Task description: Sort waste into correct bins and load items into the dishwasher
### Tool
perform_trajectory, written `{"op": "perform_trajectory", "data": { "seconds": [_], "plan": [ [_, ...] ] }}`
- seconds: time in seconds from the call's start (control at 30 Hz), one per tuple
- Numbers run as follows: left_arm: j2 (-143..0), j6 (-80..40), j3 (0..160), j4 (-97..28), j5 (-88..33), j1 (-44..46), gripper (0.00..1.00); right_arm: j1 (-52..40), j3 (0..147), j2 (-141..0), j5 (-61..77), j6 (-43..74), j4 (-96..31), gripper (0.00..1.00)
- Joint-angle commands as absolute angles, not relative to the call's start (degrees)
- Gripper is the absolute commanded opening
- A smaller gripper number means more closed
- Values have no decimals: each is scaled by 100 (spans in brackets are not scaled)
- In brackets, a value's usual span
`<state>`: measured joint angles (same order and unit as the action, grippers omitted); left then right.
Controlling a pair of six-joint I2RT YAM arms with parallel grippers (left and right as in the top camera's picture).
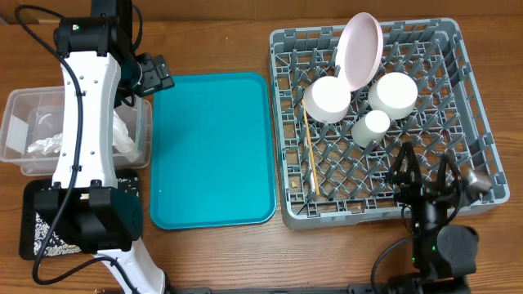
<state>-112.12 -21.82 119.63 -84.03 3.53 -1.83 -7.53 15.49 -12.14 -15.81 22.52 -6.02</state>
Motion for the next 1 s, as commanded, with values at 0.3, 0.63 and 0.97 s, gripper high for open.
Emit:
{"op": "perform_trajectory", "data": {
  "seconds": [0.3, 0.63, 0.97],
  "plan": [
    [-11163, -2056, 12027, -8399, 403, -196, 100, -506, 504, -14, -648, 2423, -5, 100],
    [-11163, -2056, 12027, -8399, 403, -196, 100, 40, 45, -14, -113, 2198, 274, 100],
    [-11163, -2056, 12027, -8399, 403, -196, 100, 40, 45, -16, -91, 1455, -480, 100]
  ]
}}
